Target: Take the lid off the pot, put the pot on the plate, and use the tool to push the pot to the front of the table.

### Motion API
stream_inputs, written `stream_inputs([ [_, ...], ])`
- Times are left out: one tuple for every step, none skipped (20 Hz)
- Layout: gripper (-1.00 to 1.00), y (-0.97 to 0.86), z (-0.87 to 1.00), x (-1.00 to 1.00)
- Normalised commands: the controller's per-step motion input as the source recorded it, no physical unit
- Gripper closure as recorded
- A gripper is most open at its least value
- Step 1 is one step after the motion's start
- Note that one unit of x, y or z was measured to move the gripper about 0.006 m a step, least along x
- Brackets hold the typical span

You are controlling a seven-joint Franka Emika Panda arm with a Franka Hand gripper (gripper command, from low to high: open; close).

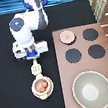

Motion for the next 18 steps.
stream_inputs([
  [1.00,0.51,0.01,0.51],
  [1.00,0.53,0.03,0.60],
  [1.00,0.52,0.02,0.61],
  [1.00,0.52,0.00,0.54],
  [1.00,0.50,0.00,0.47],
  [1.00,0.50,0.00,0.34],
  [1.00,0.50,0.00,0.10],
  [1.00,0.49,0.00,0.00],
  [1.00,0.45,0.02,0.21],
  [1.00,0.26,0.09,0.49],
  [1.00,0.10,0.16,0.84],
  [1.00,0.00,0.16,0.99],
  [1.00,-0.01,0.23,1.00],
  [1.00,-0.05,0.29,1.00],
  [1.00,-0.07,0.31,1.00],
  [1.00,-0.07,0.31,1.00],
  [1.00,-0.08,0.32,1.00],
  [1.00,-0.09,0.33,1.00],
])
